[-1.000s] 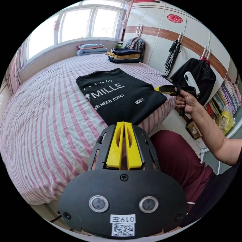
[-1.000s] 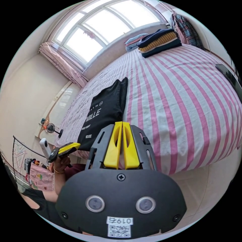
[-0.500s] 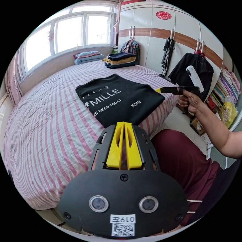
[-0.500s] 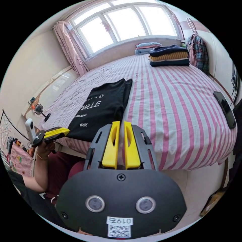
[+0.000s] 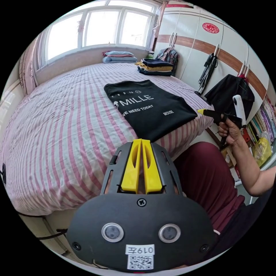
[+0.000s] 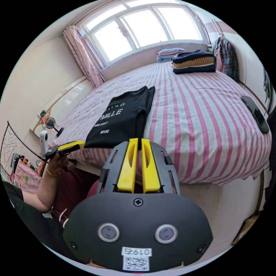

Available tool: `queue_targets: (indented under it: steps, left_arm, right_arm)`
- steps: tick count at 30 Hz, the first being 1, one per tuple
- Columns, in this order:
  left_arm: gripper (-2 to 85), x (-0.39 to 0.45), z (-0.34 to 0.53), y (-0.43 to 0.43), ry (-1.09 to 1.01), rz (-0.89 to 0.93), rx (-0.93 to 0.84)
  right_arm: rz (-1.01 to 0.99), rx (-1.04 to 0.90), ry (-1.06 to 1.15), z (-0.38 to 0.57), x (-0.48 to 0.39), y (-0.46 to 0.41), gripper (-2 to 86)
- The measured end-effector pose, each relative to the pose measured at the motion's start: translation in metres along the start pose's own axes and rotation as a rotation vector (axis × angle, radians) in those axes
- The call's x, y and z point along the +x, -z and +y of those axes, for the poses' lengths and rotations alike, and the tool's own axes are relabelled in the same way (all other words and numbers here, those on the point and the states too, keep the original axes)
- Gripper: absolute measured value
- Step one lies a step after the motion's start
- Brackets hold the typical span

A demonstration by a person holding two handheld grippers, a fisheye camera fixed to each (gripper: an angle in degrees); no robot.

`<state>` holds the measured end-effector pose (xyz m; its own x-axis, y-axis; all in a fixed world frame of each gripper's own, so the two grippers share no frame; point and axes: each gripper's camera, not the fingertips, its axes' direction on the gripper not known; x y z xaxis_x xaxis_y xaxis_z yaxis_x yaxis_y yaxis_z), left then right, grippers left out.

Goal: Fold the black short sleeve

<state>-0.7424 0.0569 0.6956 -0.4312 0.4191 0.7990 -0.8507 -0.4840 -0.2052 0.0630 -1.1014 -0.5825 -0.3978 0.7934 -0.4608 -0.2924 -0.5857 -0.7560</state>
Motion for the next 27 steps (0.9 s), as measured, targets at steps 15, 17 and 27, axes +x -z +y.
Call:
queue_targets:
  steps: [15, 17, 27]
  left_arm:
    - [0.9, 0.091, 0.007, -0.005, 0.104, -0.076, -0.142]
    - [0.9, 0.089, 0.02, 0.018, 0.202, 0.023, -0.105]
    - [0.7, 0.116, 0.05, 0.069, 0.216, -0.142, -0.065]
  right_arm:
    - [0.28, -0.113, 0.084, 0.026, -0.144, -0.014, -0.7]
    - [0.312, -0.132, 0.096, 0.037, -0.157, -0.01, -0.7]
    - [0.415, -0.143, 0.155, 0.087, -0.194, -0.005, -0.8]
